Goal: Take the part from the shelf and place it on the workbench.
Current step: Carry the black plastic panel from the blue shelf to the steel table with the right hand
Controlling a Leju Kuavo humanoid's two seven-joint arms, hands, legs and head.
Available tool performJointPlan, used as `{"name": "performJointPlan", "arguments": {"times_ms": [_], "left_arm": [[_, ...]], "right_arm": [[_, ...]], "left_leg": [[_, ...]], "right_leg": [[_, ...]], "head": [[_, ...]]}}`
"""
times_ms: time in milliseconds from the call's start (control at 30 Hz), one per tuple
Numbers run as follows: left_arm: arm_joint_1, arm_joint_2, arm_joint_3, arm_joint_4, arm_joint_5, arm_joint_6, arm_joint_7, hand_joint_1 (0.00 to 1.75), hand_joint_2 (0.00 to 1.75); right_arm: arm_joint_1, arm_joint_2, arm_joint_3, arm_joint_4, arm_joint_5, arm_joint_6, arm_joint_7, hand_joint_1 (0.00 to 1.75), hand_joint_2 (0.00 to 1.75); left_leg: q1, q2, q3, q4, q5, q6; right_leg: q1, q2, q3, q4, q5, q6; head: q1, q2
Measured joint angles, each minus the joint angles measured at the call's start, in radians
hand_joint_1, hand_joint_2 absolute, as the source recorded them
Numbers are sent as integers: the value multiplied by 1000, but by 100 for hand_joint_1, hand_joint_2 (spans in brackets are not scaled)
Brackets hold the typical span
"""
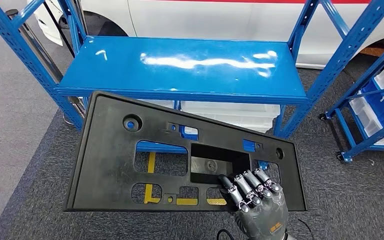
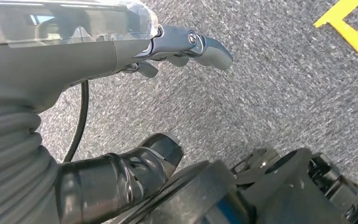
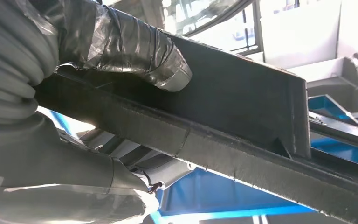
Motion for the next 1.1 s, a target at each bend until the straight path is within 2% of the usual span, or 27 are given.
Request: {"name": "performJointPlan", "arguments": {"times_ms": [67,133,167,200,267,300,333,367,433,467,500,600,633,667,700,767,800,833,867,933,1000,1033,1100], "left_arm": [[-1,0,0,0,0,0,0,0,175],[-1,0,0,0,0,0,-1,0,175],[-1,0,0,0,0,0,-2,0,175],[-1,0,0,0,0,-1,-4,0,175],[-1,0,1,0,0,-1,-5,0,175],[0,0,1,0,0,-1,-5,0,175],[0,0,1,0,0,-1,-5,0,175],[1,0,1,0,0,-2,-5,0,175],[1,1,2,0,0,-2,-5,0,175],[1,2,2,0,0,-2,-5,0,175],[1,2,2,0,0,-2,-6,0,175],[2,2,2,0,0,-2,-6,0,175],[2,1,2,0,0,-2,-6,0,175],[2,0,2,0,0,-2,-6,0,175],[2,0,2,0,0,-2,-6,0,175],[1,0,3,0,0,-2,-6,0,175],[2,0,3,0,0,-2,-6,0,175],[3,0,3,0,0,-3,-6,0,175],[4,0,3,0,0,-4,-6,0,175],[4,-1,3,0,-1,-5,-6,0,175],[4,-2,4,0,-1,-5,-5,0,175],[3,-2,4,0,-1,-5,-5,0,175],[2,-1,5,0,-1,-5,-3,0,175]], "right_arm": [[-2,-2,4,0,0,0,7,175,175],[-4,-4,10,1,0,0,21,175,175],[-5,-5,15,1,0,0,31,175,175],[-6,-6,19,1,0,0,41,175,175],[-7,-10,26,2,0,0,55,175,175],[-7,-12,29,3,0,0,58,175,175],[-7,-14,31,4,0,0,60,175,175],[-7,-16,33,4,0,0,61,175,175],[-7,-18,37,4,0,0,61,175,175],[-8,-19,38,4,0,0,62,175,175],[-9,-20,39,4,0,0,64,175,175],[-10,-24,43,4,0,0,76,175,175],[-11,-25,45,4,0,0,81,175,175],[-11,-28,45,4,0,0,86,175,175],[-11,-30,46,4,0,0,90,175,175],[-11,-36,50,6,0,0,103,175,175],[-11,-38,52,8,0,0,109,175,175],[-11,-40,54,10,0,0,115,175,175],[-11,-42,56,12,0,0,119,175,175],[-14,-43,57,13,0,0,124,175,175],[-18,-44,60,14,0,0,127,175,175],[-20,-44,61,15,0,0,129,175,175],[-20,-44,63,16,0,0,135,175,175]], "left_leg": [[0,0,-3,-2,9,-14],[1,-2,-13,12,-6,-26],[1,-2,-26,43,-34,-30],[3,-3,-46,96,-74,-34],[4,-4,-89,224,-148,-39],[4,-4,-97,264,-161,-41],[4,-4,-87,266,-154,-40],[4,-4,-57,230,-131,-38],[2,-4,35,90,-83,-28],[0,-5,70,31,-69,-23],[-2,-5,89,-6,-64,-19],[-3,-3,88,-28,-58,-9],[0,-1,87,-33,-53,-2],[3,1,85,-38,-47,5],[5,4,83,-41,-41,12],[4,9,72,-39,-36,18],[4,12,68,-37,-35,18],[4,16,66,-34,-35,17],[4,20,64,-31,-36,16],[4,28,63,-24,-39,10],[0,36,60,-14,-43,-1],[-3,40,58,-12,-43,-7],[-3,50,56,-11,-43,-19]], "right_leg": [[3,2,-6,-6,9,-12],[-1,0,-13,-14,21,-29],[-4,-1,-18,-17,28,-38],[-4,-3,-25,-18,34,-43],[-2,-5,-41,-16,44,-48],[-1,-5,-48,-14,48,-48],[0,-5,-54,-11,52,-47],[0,-5,-59,-9,54,-46],[2,-5,-64,-4,57,-42],[3,-5,-66,-3,59,-38],[4,-5,-69,-1,62,-34],[4,-5,-74,0,69,-17],[4,-4,-78,9,61,-12],[4,-3,-90,35,40,-7],[2,-1,-110,81,9,-3],[-3,0,-166,210,-58,5],[-5,0,-185,258,-74,9],[-8,-1,-188,273,-70,12],[-10,-2,-172,249,-49,13],[-14,-18,-103,121,13,13],[-8,-39,-58,24,40,5],[-5,-42,-56,12,38,-1],[-3,-30,-63,9,43,-14]], "head": [[0,0],[-1,0],[-1,0],[-1,0],[-2,0],[-2,0],[-2,0],[-2,0],[-2,0],[-2,0],[-1,0],[-1,0],[-1,0],[-1,0],[0,0],[0,0],[0,0],[0,0],[0,0],[0,0],[-1,0],[-1,0],[-2,0]]}}
